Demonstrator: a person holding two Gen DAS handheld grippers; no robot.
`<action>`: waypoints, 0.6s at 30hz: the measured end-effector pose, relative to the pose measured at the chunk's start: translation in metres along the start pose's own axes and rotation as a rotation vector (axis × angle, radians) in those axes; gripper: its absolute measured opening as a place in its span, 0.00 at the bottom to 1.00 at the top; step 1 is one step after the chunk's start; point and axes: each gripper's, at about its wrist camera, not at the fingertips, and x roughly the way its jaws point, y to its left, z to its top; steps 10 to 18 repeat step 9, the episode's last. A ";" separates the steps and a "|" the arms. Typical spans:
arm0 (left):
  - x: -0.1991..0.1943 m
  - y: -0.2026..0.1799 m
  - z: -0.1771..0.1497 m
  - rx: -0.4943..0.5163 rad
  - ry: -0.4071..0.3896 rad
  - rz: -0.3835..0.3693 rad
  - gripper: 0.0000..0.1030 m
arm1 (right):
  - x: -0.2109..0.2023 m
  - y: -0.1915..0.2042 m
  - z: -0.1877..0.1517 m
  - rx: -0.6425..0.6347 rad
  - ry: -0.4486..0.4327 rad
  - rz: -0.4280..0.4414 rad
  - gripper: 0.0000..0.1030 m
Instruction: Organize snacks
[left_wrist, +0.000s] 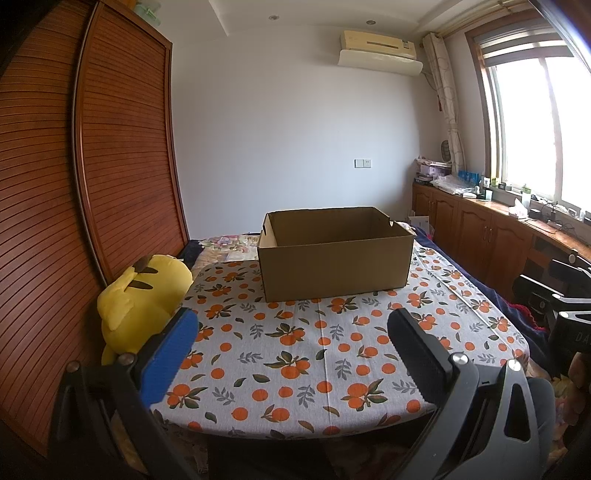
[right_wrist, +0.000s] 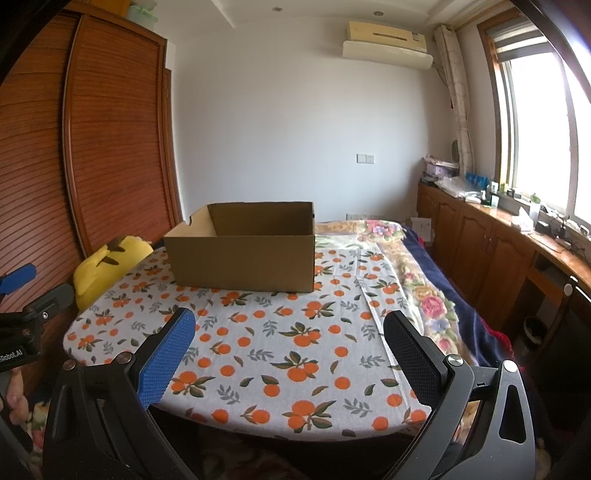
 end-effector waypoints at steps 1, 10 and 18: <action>0.000 0.000 0.000 0.000 0.000 0.000 1.00 | 0.000 0.000 -0.001 0.000 0.000 -0.001 1.00; 0.000 0.000 0.001 0.000 -0.001 0.000 1.00 | 0.000 0.000 -0.001 0.000 0.000 0.000 1.00; 0.000 0.000 0.001 0.000 -0.001 0.000 1.00 | 0.000 0.000 -0.001 0.000 0.000 0.000 1.00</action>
